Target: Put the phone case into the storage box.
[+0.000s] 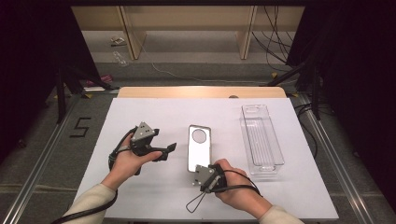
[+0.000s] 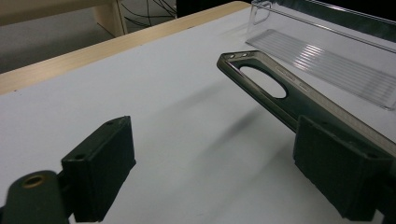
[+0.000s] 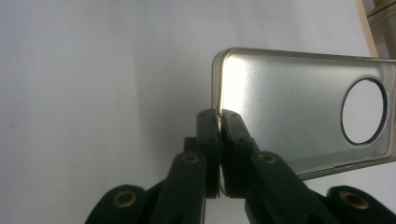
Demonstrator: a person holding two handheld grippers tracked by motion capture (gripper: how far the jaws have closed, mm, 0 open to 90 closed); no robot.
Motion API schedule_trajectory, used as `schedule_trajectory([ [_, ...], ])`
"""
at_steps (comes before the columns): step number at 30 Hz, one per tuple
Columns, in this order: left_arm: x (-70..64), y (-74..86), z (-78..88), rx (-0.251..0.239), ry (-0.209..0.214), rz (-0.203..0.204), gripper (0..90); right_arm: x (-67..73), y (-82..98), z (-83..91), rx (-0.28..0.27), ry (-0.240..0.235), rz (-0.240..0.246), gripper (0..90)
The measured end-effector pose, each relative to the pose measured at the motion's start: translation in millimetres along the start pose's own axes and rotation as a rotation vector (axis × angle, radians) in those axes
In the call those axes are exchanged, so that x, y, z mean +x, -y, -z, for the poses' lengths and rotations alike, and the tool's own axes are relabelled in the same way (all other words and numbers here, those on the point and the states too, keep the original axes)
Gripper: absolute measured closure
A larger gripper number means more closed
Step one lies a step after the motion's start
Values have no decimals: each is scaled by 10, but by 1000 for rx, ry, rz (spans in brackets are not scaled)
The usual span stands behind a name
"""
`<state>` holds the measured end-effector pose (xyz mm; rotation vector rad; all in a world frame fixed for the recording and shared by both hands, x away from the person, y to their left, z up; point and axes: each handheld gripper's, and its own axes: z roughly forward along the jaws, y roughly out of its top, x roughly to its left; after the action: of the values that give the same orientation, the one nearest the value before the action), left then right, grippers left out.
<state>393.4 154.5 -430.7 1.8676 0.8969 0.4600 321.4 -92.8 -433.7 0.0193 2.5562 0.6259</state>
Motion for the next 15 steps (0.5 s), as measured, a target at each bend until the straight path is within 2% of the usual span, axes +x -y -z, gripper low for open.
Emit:
schedule_trajectory([
  [3,-9,-18,-28,9,7,1,133,11,-4,9,-7,8,7,878],
  [5,-7,-34,-49,11,13,4,143,30,-9,17,-4,0,-8,878],
  [15,-59,-133,-199,35,43,14,154,70,-20,5,-12,-5,19,878],
])
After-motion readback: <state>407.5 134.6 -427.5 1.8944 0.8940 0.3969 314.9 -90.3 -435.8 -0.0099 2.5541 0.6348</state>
